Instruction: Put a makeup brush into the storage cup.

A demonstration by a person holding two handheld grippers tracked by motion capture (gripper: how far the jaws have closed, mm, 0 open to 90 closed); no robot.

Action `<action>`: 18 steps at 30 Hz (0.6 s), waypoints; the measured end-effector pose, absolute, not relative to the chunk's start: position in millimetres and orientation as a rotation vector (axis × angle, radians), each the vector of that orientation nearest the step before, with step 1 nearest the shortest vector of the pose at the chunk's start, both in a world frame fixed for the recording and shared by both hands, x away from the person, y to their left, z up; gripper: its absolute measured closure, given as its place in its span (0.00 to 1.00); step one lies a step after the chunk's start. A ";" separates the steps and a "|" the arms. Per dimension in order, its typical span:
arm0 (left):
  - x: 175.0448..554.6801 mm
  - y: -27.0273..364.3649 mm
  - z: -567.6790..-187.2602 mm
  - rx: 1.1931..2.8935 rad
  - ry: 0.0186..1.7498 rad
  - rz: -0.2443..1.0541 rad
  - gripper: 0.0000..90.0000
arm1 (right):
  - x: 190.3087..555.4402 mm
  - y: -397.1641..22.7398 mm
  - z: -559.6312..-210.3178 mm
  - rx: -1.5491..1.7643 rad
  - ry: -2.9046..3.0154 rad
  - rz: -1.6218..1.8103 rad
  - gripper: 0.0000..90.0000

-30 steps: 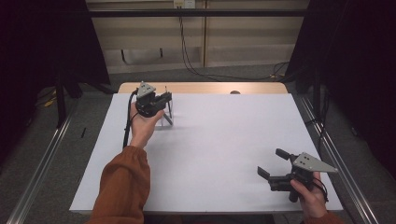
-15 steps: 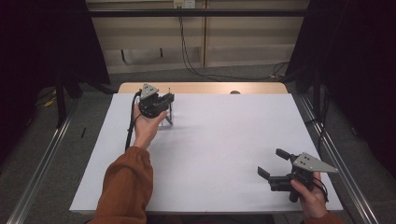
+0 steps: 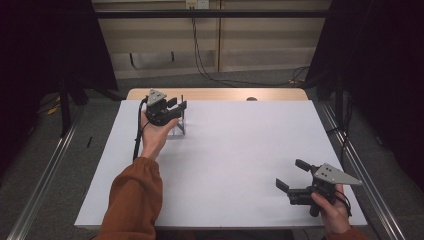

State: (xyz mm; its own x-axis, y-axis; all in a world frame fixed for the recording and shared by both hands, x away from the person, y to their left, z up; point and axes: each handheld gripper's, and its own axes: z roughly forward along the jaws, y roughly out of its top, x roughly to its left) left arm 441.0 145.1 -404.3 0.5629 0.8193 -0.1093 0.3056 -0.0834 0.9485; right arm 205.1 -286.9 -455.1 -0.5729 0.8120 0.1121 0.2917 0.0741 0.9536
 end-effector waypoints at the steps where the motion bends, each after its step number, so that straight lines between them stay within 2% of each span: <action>1: 440.7 145.4 -403.4 1.648 0.960 0.568 0.55 | 205.1 -286.7 -455.1 1.089 1.902 1.521 0.00; 8: 439.4 148.6 -400.0 1.641 0.945 0.586 0.34 | 205.3 -287.1 -454.9 1.094 1.894 1.524 0.00; 18: 439.7 154.4 -399.1 1.614 0.960 0.555 0.14 | 209.9 -287.6 -456.3 1.103 1.898 1.525 0.00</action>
